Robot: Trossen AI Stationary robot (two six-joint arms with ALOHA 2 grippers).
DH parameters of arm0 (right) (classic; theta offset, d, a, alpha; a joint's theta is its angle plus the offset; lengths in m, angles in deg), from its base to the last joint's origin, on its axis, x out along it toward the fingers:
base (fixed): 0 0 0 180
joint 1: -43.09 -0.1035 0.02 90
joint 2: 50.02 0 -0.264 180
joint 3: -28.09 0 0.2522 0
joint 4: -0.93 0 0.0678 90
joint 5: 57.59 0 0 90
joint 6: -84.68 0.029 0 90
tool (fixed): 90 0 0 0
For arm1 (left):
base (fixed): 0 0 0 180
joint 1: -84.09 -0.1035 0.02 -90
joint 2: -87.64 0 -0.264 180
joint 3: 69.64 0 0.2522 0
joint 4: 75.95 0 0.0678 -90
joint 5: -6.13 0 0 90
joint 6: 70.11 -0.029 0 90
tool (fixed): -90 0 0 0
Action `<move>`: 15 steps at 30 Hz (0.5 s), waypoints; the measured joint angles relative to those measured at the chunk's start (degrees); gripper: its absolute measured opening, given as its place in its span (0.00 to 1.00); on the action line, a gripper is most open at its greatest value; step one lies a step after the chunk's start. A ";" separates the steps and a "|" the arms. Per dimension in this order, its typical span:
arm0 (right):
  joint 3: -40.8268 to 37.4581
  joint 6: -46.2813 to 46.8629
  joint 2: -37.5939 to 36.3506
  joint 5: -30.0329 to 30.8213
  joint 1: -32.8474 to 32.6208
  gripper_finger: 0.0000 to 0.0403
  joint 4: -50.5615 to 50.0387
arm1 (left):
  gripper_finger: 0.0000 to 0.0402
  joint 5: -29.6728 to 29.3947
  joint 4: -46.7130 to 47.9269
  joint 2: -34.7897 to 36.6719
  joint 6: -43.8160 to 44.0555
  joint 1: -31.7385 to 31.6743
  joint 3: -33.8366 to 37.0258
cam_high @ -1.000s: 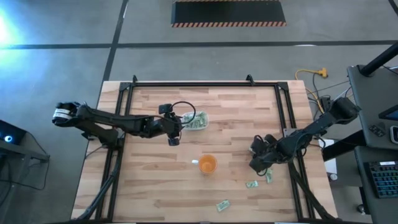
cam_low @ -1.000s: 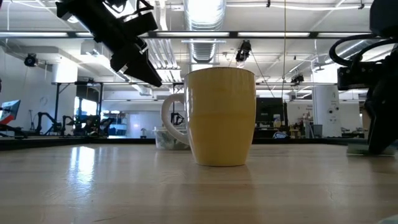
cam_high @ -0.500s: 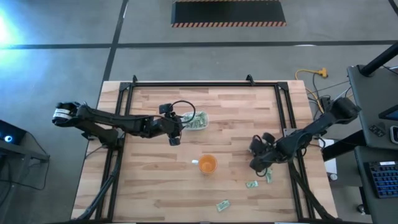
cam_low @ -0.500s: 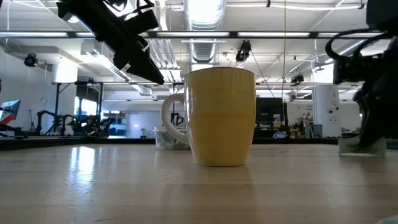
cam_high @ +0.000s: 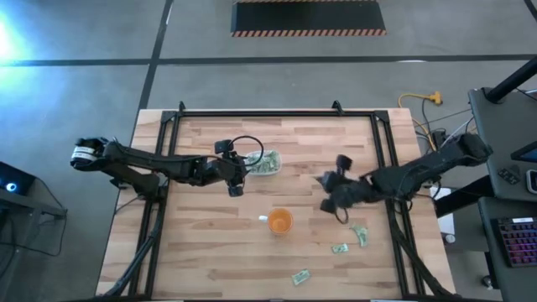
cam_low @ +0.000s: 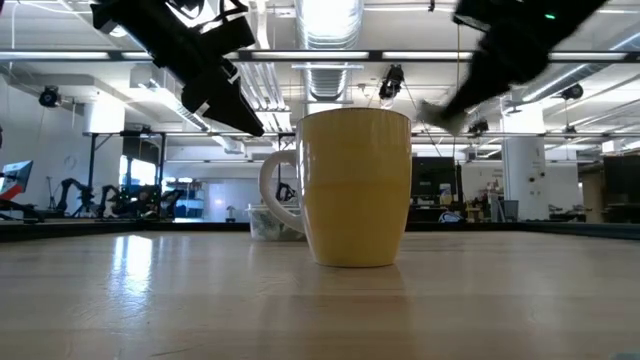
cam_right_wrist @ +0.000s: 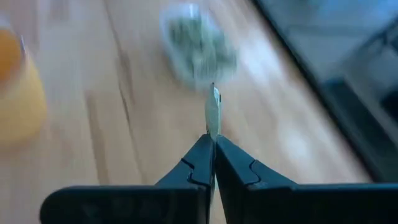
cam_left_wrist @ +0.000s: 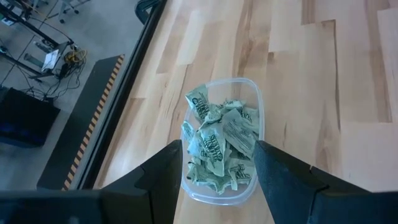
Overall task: Pick and place Stevia / Truvia into bins
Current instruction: Put the stevia packet into the transparent bin
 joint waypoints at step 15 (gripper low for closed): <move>0.81 -21.52 6.98 -39.94 31.34 0.02 28.92 | 0.45 2.88 0.24 0.00 1.59 1.41 0.94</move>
